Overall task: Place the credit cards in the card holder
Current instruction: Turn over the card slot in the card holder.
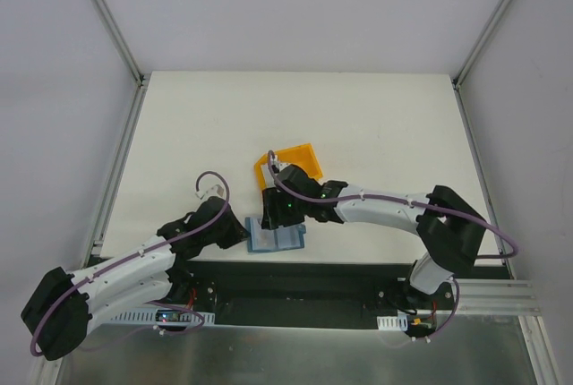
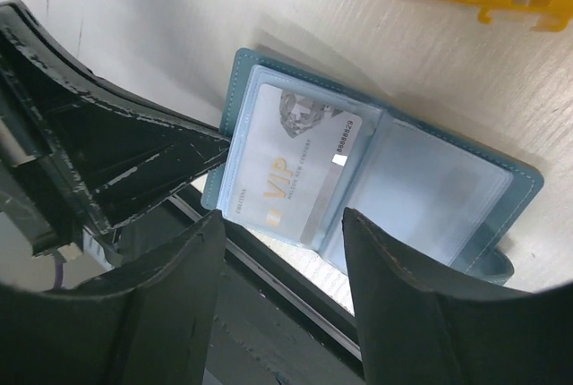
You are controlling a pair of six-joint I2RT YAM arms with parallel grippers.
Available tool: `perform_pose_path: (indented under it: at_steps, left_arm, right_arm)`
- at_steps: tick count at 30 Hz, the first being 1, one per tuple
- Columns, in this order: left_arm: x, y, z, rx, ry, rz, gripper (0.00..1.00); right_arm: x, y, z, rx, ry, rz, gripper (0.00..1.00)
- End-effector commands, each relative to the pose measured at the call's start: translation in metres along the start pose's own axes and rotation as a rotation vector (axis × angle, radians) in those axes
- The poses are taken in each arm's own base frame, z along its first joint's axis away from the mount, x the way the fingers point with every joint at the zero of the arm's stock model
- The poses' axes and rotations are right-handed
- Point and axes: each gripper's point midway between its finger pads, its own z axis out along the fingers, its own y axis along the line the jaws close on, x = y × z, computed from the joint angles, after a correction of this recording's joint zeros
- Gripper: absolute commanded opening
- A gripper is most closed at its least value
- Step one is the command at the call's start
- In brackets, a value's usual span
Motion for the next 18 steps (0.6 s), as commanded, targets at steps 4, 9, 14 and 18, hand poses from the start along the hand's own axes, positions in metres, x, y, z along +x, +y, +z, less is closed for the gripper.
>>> perform_pose_path:
  at_steps: [4, 9, 14, 18]
  left_arm:
    - [0.001, -0.007, -0.005, 0.031, 0.009, 0.000, 0.00]
    - [0.001, -0.009, -0.006, 0.040, 0.009, -0.009, 0.00]
    - [0.001, -0.009, -0.006, 0.045, 0.006, -0.014, 0.00]
    - [0.000, -0.010, -0.007, 0.049, 0.004, -0.011, 0.00]
  right_arm:
    - [0.004, 0.012, 0.014, 0.021, 0.018, -0.007, 0.59]
    - [0.007, 0.013, 0.020, 0.040, 0.031, -0.013, 0.60]
    - [0.008, 0.014, 0.025, 0.054, 0.041, -0.021, 0.61]
    - [0.010, 0.015, 0.030, 0.060, 0.051, -0.027, 0.61]
